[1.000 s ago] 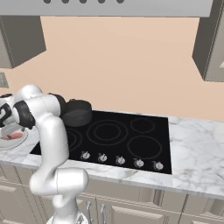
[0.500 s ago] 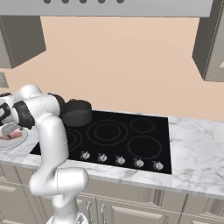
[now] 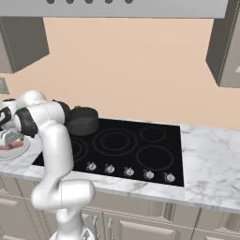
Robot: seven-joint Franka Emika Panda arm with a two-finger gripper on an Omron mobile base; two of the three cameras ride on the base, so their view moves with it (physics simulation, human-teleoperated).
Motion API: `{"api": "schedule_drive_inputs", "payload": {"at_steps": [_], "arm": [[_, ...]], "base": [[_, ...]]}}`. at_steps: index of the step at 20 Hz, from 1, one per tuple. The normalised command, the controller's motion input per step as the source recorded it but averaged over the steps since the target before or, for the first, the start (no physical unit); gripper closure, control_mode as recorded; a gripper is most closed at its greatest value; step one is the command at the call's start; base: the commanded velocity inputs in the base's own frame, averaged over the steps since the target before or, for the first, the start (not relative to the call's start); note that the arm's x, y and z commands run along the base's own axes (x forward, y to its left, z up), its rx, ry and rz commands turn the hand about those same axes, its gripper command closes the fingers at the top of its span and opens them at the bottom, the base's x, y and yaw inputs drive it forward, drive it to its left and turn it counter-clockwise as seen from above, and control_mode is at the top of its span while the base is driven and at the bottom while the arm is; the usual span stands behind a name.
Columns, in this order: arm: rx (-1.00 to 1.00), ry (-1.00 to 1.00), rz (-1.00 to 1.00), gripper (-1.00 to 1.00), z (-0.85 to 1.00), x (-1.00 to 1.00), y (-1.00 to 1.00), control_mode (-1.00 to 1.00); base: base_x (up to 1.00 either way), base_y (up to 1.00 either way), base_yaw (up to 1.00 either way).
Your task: Retrieve the frozen meat and place it in the pot on a burner. Then turn the burner on.
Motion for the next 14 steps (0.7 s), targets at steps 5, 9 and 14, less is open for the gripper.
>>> {"api": "schedule_drive_inputs", "payload": {"at_steps": [5,9,14], "arm": [[0.0,0.01,0.16,-1.0,0.0,0.0,0.0,-1.0],[-0.03,-0.08,0.13,-1.0,-0.08,0.0,0.0,-1.0],[-0.01,-0.03,0.11,-1.0,-0.22,0.0,0.01,-1.0]], "base": [[0.0,0.0,0.0],[0.0,0.0,0.0],[0.0,0.0,0.0]]}}
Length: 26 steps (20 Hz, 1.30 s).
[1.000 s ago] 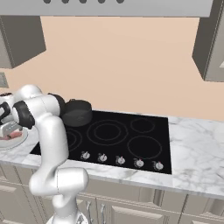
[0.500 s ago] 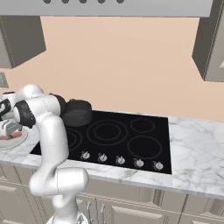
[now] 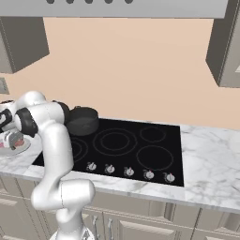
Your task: Retrieve the frozen meat and place it in the pot on a burner. Then turn the burner on.
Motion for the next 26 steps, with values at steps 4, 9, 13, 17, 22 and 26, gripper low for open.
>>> {"api": "schedule_drive_inputs", "payload": {"at_steps": [4,9,13,17,22,26], "arm": [[0.0,-0.01,0.08,-1.0,-0.28,0.0,0.0,-1.0],[0.0,-0.03,0.03,1.0,-0.04,0.0,0.09,-1.0],[0.0,-0.03,0.0,1.0,0.0,0.0,-0.03,-1.0],[0.01,-0.04,-0.08,1.0,0.05,-0.02,-0.19,-1.0],[0.03,-0.15,-0.19,1.0,0.2,-0.21,-0.4,-1.0],[0.04,-0.16,-0.27,1.0,0.21,-0.33,-0.51,-1.0]], "base": [[0.0,0.0,0.0],[0.0,0.0,0.0],[0.0,0.0,0.0],[0.0,0.0,0.0],[0.0,0.0,0.0],[0.0,0.0,0.0]]}}
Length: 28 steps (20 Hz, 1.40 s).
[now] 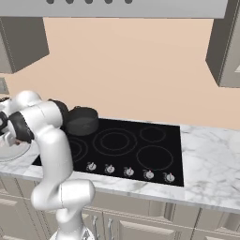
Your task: Retrieve the frozen meat and place it in the pot on a burner. Then turn the burner on.
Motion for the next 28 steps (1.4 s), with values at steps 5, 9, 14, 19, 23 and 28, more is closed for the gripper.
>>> {"api": "schedule_drive_inputs", "payload": {"at_steps": [5,9,14,19,23,28], "arm": [[0.12,-0.1,-0.38,1.0,0.32,-0.34,-0.77,-1.0],[0.16,-0.04,-0.4,1.0,0.59,-0.09,-0.72,-1.0],[0.11,-0.05,-0.37,1.0,0.56,-0.04,-0.71,-1.0],[0.02,-0.17,-0.36,1.0,0.72,0.0,-0.4,-1.0],[0.0,-0.15,-0.35,1.0,0.77,0.0,-0.33,-1.0],[0.07,0.0,-0.32,1.0,0.67,0.0,-0.65,-1.0]], "base": [[0.0,0.0,0.0],[0.0,0.0,0.0],[0.0,0.0,0.0],[0.0,0.0,0.0],[0.0,0.0,0.0],[0.0,0.0,0.0]]}}
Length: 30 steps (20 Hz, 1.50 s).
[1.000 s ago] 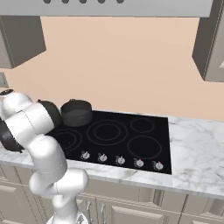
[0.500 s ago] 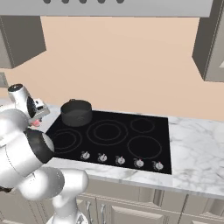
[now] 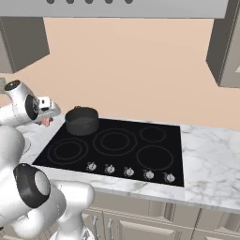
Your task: Retrieve the frozen meat and place it in the pot on a burner. Then turn the burner on.
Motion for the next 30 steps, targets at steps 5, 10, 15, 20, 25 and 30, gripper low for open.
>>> {"api": "schedule_drive_inputs", "payload": {"at_steps": [5,10,15,20,25,30], "arm": [[0.2,0.02,-0.19,1.0,0.39,0.16,-0.68,-1.0],[0.17,0.04,-0.09,1.0,0.04,0.48,-0.44,-1.0],[0.03,0.22,-0.07,1.0,0.03,0.71,-0.12,-1.0],[0.0,0.25,-0.04,1.0,0.05,0.67,-0.05,-1.0],[-0.03,0.07,-0.02,1.0,-0.01,0.45,0.0,-1.0],[-0.08,0.05,-0.01,1.0,-0.09,0.52,0.0,-1.0]], "base": [[0.0,0.0,0.0],[0.0,0.0,0.0],[0.0,0.0,0.0],[0.0,0.0,0.0],[0.0,0.0,0.0],[0.0,0.0,0.0]]}}
